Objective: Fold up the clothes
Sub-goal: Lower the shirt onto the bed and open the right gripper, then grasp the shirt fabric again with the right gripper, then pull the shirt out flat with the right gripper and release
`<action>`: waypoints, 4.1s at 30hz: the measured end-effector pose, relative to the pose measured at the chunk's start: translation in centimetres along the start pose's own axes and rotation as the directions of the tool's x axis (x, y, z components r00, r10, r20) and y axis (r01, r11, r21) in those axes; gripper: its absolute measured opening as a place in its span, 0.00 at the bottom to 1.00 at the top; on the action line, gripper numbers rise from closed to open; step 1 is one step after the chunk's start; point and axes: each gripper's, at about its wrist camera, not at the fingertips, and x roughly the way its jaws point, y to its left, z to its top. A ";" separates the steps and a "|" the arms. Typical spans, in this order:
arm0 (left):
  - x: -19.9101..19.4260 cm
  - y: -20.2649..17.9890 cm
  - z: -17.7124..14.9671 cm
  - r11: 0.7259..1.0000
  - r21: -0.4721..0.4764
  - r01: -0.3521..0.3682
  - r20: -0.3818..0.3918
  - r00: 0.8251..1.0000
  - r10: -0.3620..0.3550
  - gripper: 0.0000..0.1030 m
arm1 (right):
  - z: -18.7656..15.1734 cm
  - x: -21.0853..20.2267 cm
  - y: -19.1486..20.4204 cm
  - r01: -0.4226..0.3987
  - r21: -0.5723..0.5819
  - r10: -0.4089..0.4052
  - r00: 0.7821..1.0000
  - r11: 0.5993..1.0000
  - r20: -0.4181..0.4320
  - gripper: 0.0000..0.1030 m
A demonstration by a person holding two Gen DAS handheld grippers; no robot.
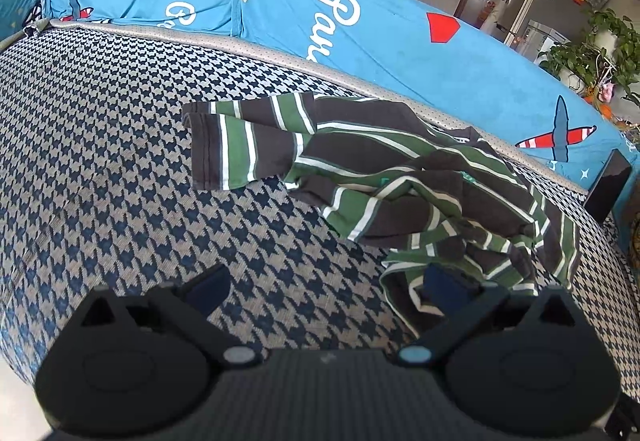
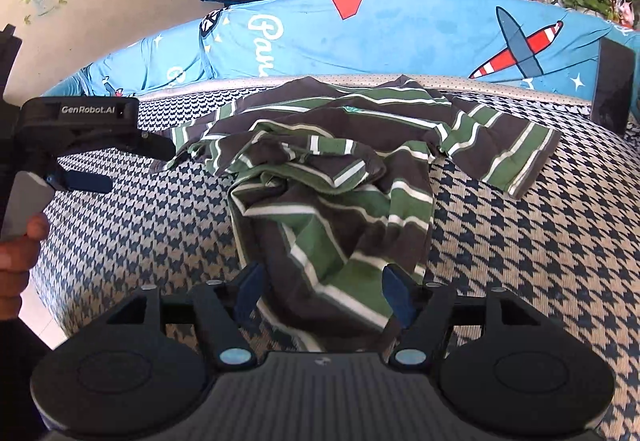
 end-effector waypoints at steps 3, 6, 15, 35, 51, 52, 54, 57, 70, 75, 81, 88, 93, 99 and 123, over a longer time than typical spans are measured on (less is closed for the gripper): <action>-0.5 0.5 -0.7 1.000 -0.009 0.011 -0.006 1.000 -0.011 1.00 | -1.5 -1.0 0.7 0.032 -0.028 -0.032 0.999 0.999 0.003 0.67; -0.9 0.7 -1.5 1.000 -0.012 0.016 -0.008 1.000 -0.016 1.00 | -2.8 -1.0 1.2 0.090 -0.066 -0.091 0.996 0.994 -0.013 0.68; -1.6 0.8 -3.8 1.000 -0.011 0.022 -0.013 1.000 -0.022 1.00 | -3.8 0.1 0.4 0.207 -0.004 -0.207 0.978 0.978 0.024 0.55; -2.4 0.7 -8.0 0.999 0.041 0.002 -0.039 0.999 0.000 1.00 | -3.6 -7.7 -4.1 0.503 0.330 -0.577 0.796 0.799 0.183 0.06; -3.5 1.4 -8.5 1.000 0.016 0.007 -0.016 1.000 -0.006 1.00 | -6.4 -11.8 -4.7 0.483 0.334 -0.550 0.823 0.809 0.141 0.62; -3.6 1.3 -8.5 1.000 0.017 0.007 -0.014 1.000 -0.006 1.00 | -6.4 -12.1 -4.5 0.470 0.335 -0.540 0.827 0.816 0.155 0.65; -3.5 1.1 -8.4 1.000 0.027 0.001 -0.014 1.000 -0.001 1.00 | -6.3 -12.5 -4.1 0.411 0.321 -0.484 0.854 0.853 0.192 0.68; -3.4 0.9 -8.5 0.999 0.048 -0.011 -0.023 1.000 0.012 1.00 | -5.9 -12.2 -3.2 0.346 0.271 -0.406 0.888 0.898 0.213 0.68; -3.2 1.1 -8.5 0.998 0.066 -0.023 -0.030 0.999 0.025 1.00 | -0.3 -5.4 -1.3 0.081 0.121 -0.101 0.980 0.989 0.172 0.68; -3.0 1.2 -8.5 0.997 0.069 -0.021 -0.034 0.999 0.024 1.00 | 2.0 -2.1 -3.0 0.026 0.149 -0.053 0.983 0.988 0.175 0.68; -2.5 1.7 -8.4 0.997 0.071 -0.021 -0.050 0.998 0.025 1.00 | 4.3 1.7 -4.8 -0.010 0.161 -0.019 0.984 0.987 0.178 0.68; -2.0 2.2 -8.2 0.998 0.062 -0.018 -0.066 0.998 0.022 1.00 | 5.6 5.2 -5.9 -0.042 0.178 0.018 0.991 0.983 0.135 0.69; -1.7 2.3 -8.1 0.998 0.066 -0.004 -0.076 0.997 0.009 1.00 | 6.2 6.9 -6.1 -0.112 0.237 0.084 0.989 0.965 0.125 0.69; -1.6 2.4 -8.1 0.997 0.071 -0.009 -0.080 0.997 0.015 1.00 | 6.5 7.8 -5.0 -0.119 0.248 0.098 0.991 0.962 0.096 0.39; -8.0 6.6 -6.4 0.954 -0.102 -0.281 0.291 0.909 0.299 1.00 | 0.3 -1.4 9.3 -0.496 -0.010 0.493 0.861 0.868 0.122 0.10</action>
